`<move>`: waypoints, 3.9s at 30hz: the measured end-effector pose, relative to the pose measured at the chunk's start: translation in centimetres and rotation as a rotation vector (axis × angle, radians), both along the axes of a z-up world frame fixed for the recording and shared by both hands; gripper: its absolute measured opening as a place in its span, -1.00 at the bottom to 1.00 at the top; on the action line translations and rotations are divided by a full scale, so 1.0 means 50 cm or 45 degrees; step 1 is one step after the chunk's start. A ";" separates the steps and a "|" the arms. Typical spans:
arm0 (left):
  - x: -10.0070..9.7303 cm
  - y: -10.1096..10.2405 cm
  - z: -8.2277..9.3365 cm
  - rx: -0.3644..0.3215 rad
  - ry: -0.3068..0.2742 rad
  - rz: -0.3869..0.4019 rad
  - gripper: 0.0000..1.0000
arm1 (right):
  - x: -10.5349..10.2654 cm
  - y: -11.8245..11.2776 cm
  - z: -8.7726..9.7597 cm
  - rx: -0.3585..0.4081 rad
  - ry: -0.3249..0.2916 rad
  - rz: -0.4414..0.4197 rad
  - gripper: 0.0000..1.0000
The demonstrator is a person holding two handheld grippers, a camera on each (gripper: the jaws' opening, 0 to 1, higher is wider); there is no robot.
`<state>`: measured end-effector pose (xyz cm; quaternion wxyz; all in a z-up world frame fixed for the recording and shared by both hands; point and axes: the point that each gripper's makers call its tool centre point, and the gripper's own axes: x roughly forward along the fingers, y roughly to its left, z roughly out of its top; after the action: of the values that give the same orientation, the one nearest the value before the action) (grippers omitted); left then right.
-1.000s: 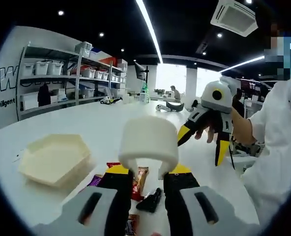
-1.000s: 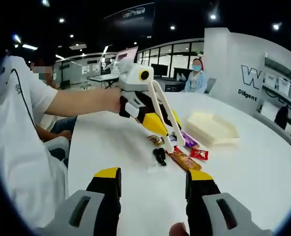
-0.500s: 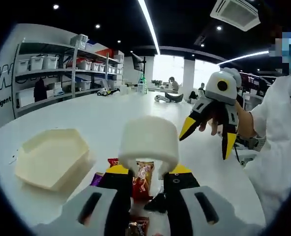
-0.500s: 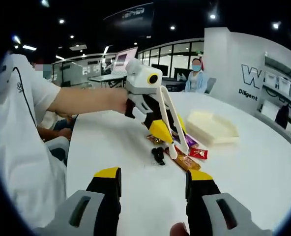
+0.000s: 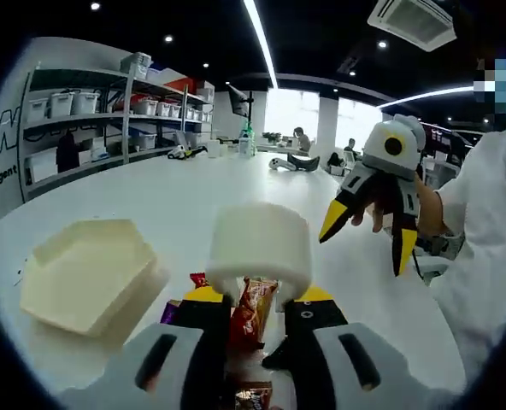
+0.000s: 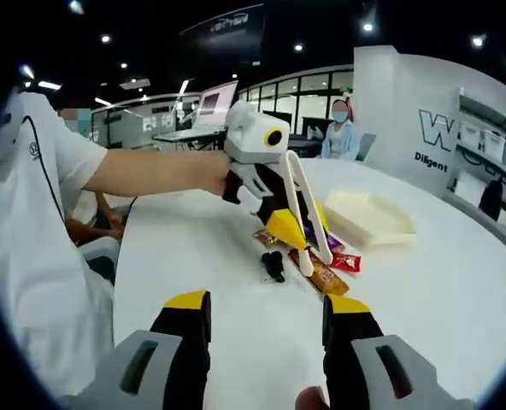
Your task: Place the target food into the container with the food tongs after gripping and lifting it, then release it inside without dropping or visibly crushing the food.
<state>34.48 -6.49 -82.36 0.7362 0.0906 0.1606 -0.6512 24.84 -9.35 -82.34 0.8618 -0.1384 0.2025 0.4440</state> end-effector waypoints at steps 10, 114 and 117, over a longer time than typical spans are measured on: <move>0.011 0.001 -0.008 0.044 -0.020 -0.019 -0.54 | -0.001 -0.002 -0.001 -0.001 -0.001 -0.001 -0.02; 0.294 0.077 0.088 0.043 -0.081 0.214 -0.63 | 0.066 -0.011 0.010 0.094 -0.004 -0.091 0.30; 0.307 0.076 0.081 0.051 -0.083 0.218 -0.63 | 0.068 -0.014 0.010 0.095 -0.005 -0.098 0.30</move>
<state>49.85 -2.69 -78.30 0.7921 0.1124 0.1567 -0.5791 28.27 -10.06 -81.82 0.8832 -0.0993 0.1894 0.4175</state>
